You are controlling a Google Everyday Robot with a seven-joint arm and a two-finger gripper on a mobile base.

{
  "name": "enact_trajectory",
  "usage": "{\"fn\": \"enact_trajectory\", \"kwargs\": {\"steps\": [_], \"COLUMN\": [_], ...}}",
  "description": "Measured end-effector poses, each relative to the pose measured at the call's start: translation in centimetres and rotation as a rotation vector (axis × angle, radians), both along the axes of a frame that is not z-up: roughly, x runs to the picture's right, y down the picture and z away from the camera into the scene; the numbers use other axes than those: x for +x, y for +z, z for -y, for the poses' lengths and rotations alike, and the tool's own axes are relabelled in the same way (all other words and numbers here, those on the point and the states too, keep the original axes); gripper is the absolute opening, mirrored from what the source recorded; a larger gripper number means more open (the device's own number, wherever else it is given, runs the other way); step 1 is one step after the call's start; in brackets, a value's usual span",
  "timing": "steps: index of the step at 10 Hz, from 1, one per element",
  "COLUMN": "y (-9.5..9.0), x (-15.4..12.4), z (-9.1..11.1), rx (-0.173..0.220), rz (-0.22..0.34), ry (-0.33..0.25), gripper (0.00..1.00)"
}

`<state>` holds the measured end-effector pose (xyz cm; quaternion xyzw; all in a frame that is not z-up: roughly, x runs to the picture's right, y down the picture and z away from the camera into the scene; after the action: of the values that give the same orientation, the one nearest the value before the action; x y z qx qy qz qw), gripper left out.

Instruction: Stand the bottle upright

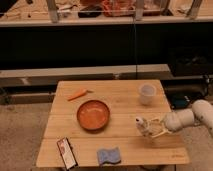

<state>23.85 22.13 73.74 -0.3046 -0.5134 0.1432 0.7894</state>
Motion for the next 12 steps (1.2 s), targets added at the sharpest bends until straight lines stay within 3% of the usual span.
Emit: {"fn": "enact_trajectory", "kwargs": {"steps": [3, 8, 12], "y": [-1.0, -1.7, -1.0], "x": [-0.5, -2.4, -4.5], "z": [0.1, 0.8, 1.1], "rx": [0.033, 0.039, 0.0], "rz": [0.068, 0.179, 0.274], "ry": [0.047, 0.066, 0.098], "gripper": [0.0, 0.0, 0.0]}}
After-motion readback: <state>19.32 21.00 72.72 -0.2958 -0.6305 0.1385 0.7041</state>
